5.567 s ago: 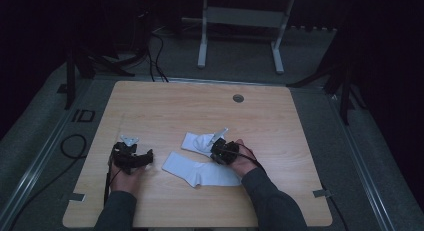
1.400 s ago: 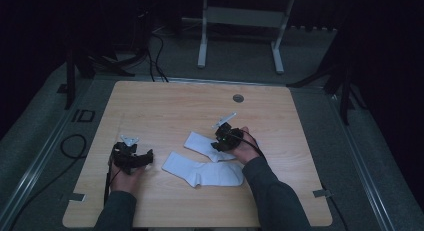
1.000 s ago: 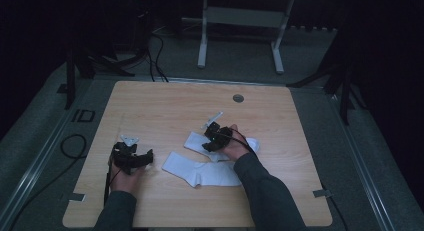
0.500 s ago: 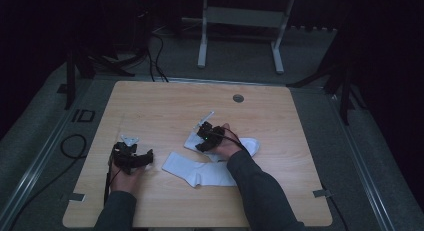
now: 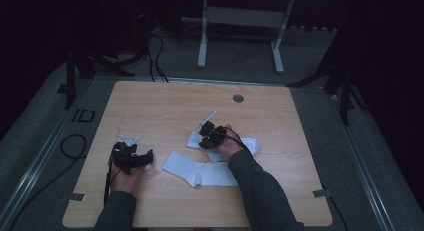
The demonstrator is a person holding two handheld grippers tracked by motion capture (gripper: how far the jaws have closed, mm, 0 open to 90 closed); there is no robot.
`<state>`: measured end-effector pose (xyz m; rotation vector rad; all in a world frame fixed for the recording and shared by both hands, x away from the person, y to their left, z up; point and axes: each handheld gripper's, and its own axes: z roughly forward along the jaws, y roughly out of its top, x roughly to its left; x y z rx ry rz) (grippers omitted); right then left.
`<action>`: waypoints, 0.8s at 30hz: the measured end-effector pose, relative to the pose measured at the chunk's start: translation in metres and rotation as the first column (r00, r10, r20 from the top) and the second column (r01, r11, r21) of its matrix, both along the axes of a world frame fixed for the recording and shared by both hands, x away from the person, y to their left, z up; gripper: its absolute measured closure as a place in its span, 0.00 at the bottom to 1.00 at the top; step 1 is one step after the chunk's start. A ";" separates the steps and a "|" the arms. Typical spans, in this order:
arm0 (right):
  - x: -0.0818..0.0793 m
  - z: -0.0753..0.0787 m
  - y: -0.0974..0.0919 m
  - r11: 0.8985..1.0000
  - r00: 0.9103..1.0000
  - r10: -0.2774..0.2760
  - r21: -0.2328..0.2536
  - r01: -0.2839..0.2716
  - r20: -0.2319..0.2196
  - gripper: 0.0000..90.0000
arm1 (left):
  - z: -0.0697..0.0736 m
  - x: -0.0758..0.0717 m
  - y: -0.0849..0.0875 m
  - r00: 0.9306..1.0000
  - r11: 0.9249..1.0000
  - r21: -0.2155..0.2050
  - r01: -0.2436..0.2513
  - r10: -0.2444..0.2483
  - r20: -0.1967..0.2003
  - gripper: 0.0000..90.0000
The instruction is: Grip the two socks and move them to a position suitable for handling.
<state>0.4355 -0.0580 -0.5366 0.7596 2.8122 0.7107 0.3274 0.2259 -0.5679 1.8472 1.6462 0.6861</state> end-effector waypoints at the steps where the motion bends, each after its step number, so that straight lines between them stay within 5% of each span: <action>1: 0.000 0.000 -0.001 1.000 1.000 -0.005 -0.002 0.005 -0.005 0.90 | 0.000 0.000 0.000 1.000 1.000 0.000 0.000 0.000 0.000 0.16; 16: 0.001 0.000 -0.006 1.000 0.999 -0.019 -0.007 0.019 0.029 0.94 | 0.000 0.001 0.000 1.000 1.000 -0.002 0.004 -0.004 0.002 0.16; 24: -0.002 0.013 -0.019 0.999 0.997 -0.027 -0.018 0.028 0.070 0.94 | 0.000 0.001 0.000 1.000 1.000 -0.002 0.005 -0.005 0.002 0.16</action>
